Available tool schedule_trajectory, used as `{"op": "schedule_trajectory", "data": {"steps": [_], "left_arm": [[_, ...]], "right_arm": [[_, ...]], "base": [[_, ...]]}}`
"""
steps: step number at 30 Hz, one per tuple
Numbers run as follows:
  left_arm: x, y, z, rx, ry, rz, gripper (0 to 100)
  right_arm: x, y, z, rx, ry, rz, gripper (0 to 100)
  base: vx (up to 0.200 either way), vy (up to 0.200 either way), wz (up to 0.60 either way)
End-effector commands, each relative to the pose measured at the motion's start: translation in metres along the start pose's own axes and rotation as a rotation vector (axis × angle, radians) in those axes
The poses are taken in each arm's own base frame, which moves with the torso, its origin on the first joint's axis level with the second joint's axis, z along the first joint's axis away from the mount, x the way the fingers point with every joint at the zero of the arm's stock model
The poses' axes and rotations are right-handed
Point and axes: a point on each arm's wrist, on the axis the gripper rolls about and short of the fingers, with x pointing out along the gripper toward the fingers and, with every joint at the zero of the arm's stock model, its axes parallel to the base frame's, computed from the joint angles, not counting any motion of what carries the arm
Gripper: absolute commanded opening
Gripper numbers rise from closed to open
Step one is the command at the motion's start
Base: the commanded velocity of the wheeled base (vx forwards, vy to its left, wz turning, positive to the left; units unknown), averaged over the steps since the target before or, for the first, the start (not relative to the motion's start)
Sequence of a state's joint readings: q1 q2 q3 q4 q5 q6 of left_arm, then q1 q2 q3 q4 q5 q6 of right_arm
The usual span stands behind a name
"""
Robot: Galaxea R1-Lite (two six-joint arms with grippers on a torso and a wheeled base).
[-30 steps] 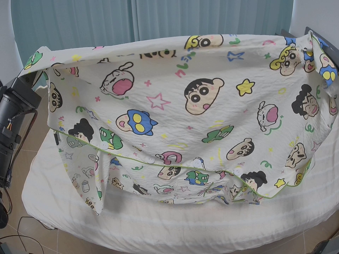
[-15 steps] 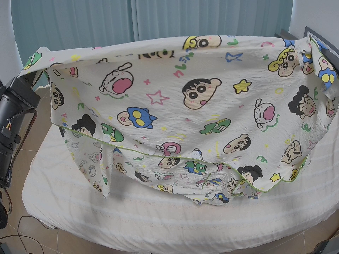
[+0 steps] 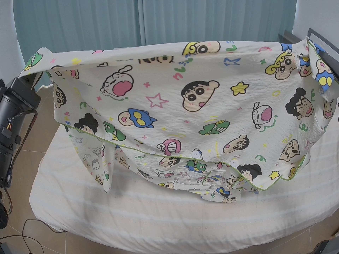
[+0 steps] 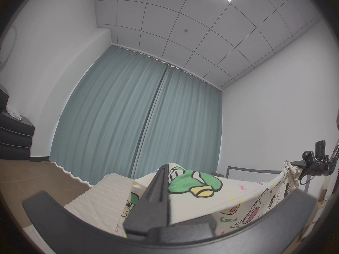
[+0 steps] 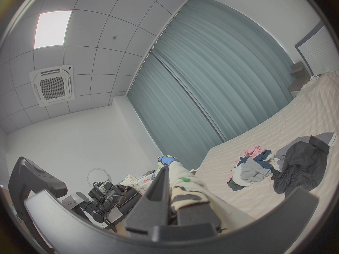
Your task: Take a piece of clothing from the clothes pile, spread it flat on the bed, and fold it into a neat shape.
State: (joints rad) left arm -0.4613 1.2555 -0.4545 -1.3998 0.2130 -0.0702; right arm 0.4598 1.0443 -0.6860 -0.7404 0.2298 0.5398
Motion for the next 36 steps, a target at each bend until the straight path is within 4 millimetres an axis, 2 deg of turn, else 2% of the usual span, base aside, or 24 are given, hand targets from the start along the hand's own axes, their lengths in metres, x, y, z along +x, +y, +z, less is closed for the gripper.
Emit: {"op": "schedule_trajectory", "data": {"steps": [1, 27, 36], "left_arm": [[0.0, 0.001, -0.001, 0.002, 0.001, 0.003, 0], [-0.01, 0.004, -0.004, 0.01, 0.026, 0.009, 0], [-0.018, 0.006, -0.009, 0.018, 0.055, 0.008, 0]], "right_arm": [[0.001, -0.001, -0.001, 0.001, 0.004, -0.002, 0], [0.001, -0.001, -0.001, 0.001, 0.004, -0.005, 0], [-0.001, -0.002, -0.003, 0.003, 0.009, -0.009, 0]], "base": [[0.0, 0.2, 0.0], [0.0, 0.2, 0.0], [0.0, 0.0, 0.0]]}}
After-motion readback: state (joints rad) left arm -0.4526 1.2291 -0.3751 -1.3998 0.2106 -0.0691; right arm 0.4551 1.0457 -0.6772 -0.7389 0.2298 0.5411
